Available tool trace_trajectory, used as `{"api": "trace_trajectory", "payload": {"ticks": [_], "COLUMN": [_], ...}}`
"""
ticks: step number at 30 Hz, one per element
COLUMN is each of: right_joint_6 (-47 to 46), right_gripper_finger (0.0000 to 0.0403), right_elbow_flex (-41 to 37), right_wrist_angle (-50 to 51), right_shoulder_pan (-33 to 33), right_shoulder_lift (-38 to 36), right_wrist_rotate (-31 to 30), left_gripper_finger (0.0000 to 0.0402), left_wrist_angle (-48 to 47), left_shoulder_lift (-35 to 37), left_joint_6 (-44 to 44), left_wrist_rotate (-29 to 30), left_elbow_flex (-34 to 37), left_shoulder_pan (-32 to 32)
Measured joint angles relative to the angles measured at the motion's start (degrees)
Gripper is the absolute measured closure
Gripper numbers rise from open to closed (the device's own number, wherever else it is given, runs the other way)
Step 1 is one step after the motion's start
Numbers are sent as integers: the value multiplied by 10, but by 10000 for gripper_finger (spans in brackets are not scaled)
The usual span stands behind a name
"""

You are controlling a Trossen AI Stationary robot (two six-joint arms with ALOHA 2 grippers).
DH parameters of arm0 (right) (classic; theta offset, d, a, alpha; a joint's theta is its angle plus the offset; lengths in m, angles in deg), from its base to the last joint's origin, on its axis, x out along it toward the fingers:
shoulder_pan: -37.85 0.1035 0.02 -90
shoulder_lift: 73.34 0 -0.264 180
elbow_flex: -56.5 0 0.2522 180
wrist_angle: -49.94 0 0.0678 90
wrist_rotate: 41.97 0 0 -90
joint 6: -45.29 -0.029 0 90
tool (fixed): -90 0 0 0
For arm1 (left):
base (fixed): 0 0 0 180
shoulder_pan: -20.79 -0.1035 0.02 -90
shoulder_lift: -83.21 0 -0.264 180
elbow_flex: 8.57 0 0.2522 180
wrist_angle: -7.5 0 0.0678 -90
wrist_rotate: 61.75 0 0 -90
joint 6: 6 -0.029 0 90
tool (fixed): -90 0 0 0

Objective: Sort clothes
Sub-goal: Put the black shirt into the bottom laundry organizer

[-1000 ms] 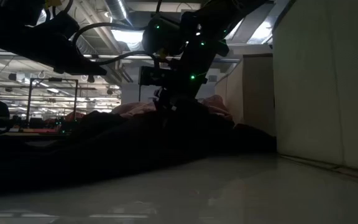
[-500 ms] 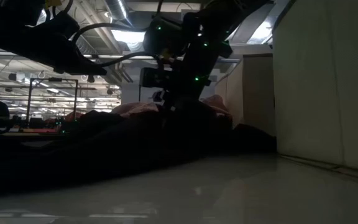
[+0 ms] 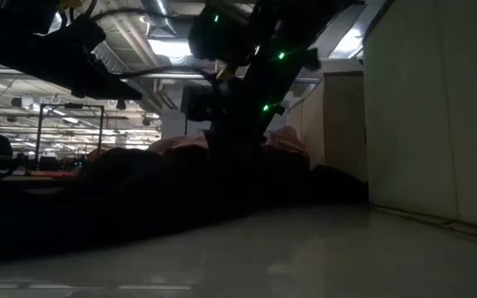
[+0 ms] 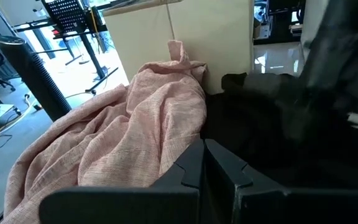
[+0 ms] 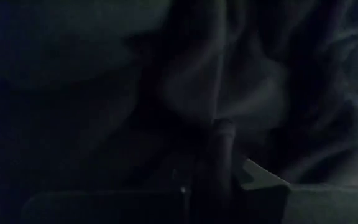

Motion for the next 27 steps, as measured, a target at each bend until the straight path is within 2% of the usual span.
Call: {"api": "trace_trajectory", "payload": {"ticks": [7, 10, 22, 27], "right_joint_6": [42, 70, 152, 190], "right_gripper_finger": [377, 376, 376, 376], "right_elbow_flex": [2, 2, 4, 4], "right_wrist_angle": [-17, -27, -16, -8], "right_shoulder_pan": [31, 41, 64, 71], "right_shoulder_lift": [-50, -68, -174, -234], "right_wrist_rotate": [-202, -262, -376, -404], "left_gripper_finger": [396, 396, 396, 396], "left_wrist_angle": [0, 0, 0, 0], "left_shoulder_lift": [0, 0, 0, 0], "left_joint_6": [0, 0, -10, -12], "left_wrist_rotate": [0, 0, 0, 0], "left_elbow_flex": [0, 0, 0, 0], "left_shoulder_pan": [0, 0, 0, 0]}}
